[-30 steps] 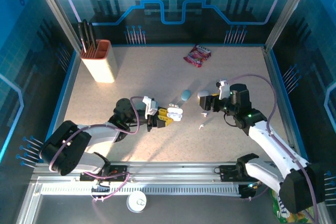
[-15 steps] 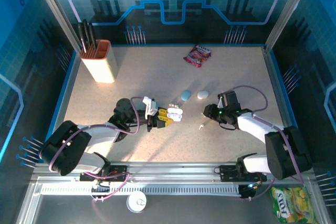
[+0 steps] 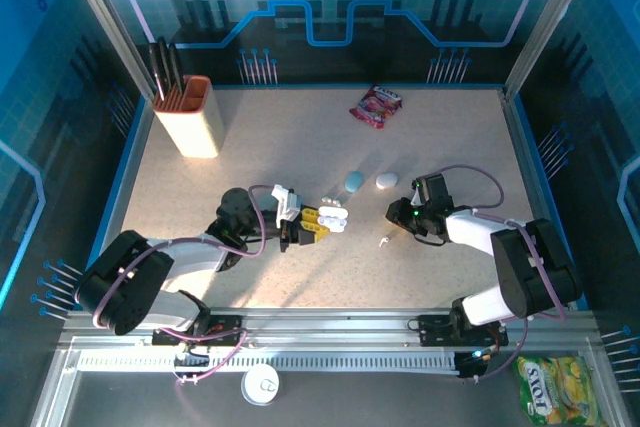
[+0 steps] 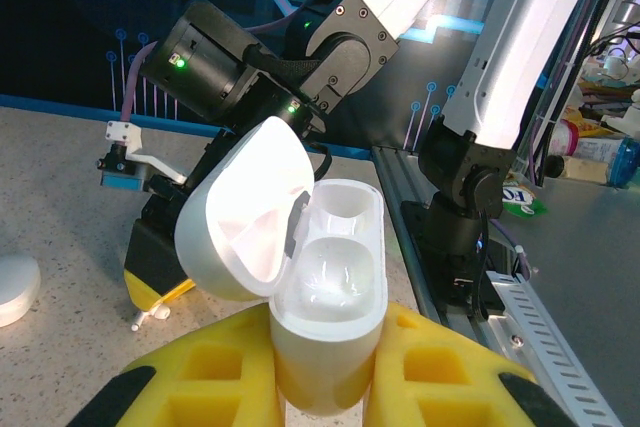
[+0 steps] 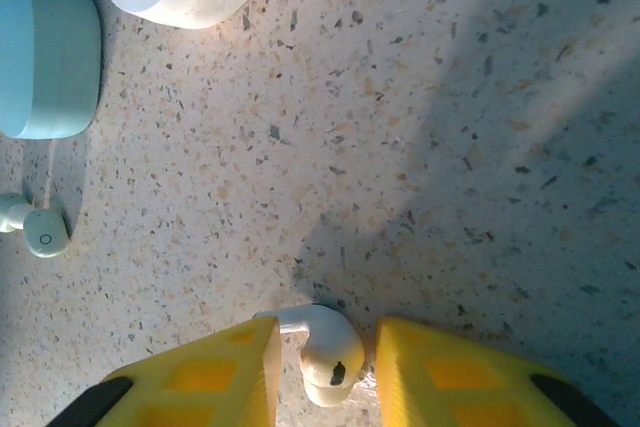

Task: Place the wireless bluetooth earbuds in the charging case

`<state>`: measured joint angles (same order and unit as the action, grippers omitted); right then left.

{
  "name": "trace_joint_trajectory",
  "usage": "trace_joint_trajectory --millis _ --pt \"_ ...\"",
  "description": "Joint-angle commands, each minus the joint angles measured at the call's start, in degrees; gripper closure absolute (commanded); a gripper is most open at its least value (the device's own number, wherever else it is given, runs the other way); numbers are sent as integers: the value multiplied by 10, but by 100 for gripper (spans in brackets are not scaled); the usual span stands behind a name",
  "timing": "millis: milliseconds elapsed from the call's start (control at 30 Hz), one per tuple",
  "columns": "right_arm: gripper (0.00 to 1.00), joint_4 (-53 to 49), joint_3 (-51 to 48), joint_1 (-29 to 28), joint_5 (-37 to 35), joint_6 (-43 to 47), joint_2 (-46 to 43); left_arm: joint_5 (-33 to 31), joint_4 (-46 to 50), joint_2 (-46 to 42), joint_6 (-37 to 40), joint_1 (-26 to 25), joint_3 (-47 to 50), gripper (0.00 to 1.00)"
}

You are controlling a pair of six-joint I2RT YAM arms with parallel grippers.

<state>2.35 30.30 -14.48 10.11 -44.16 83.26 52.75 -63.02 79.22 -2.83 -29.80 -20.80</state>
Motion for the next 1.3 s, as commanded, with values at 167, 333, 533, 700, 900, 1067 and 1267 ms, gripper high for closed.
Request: trace_joint_trajectory --millis 167,333,533,700,900,1067,1267 --pt "77 10 7 8 16 1 24 1 -7 -10 6 -1 4 87" --pt "78 0 7 9 14 14 5 -5 9 -9 18 0 5 87" --pt "77 -31 14 -5 -13 99 -55 -28 68 -13 52 0 -2 88" --pt "77 -55 23 -53 -68 191 -145 -42 110 -14 63 3 -13 88" --pt "78 -82 44 -147 -159 323 -252 -52 139 2 55 8 -26 88" --pt "78 -109 74 -218 -199 389 -288 -65 145 28 49 13 -37 88" --pt "78 -118 102 -298 -225 455 -292 -66 135 51 41 15 -43 88"
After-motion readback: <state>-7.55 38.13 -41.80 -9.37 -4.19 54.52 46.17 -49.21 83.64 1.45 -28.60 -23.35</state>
